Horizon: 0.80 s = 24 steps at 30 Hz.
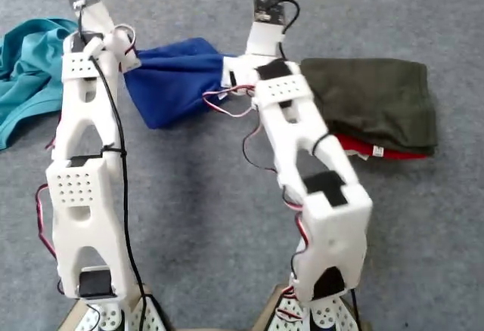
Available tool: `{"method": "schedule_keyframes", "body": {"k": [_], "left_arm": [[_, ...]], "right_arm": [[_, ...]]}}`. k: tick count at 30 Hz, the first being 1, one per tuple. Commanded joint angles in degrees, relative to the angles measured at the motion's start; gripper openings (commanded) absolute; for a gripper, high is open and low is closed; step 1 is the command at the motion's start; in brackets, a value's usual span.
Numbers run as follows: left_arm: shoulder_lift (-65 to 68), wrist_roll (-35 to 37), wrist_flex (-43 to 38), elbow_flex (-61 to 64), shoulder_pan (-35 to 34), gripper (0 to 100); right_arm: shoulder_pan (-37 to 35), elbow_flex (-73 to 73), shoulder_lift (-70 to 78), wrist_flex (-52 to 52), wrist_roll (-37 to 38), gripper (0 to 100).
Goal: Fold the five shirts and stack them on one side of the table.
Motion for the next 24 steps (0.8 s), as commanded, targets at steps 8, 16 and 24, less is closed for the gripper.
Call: {"method": "schedule_keyframes", "body": {"k": [8, 16, 24], "left_arm": [[-0.79, -4.31, -6.07, 9.36, -4.7, 23], [-1.14, -4.31, -5.63, 8.92, -4.79, 24], [-1.49, -4.4, 11.96, -5.85, -4.18, 24]], "right_arm": [[0.35, -31.87, 18.95, 20.48, 0.44, 1.7], [0.26, -58.59, 30.29, 37.63, 5.36, 28.8], [0.62, -82.51, 36.44, 49.58, 5.71, 32.2]]}}
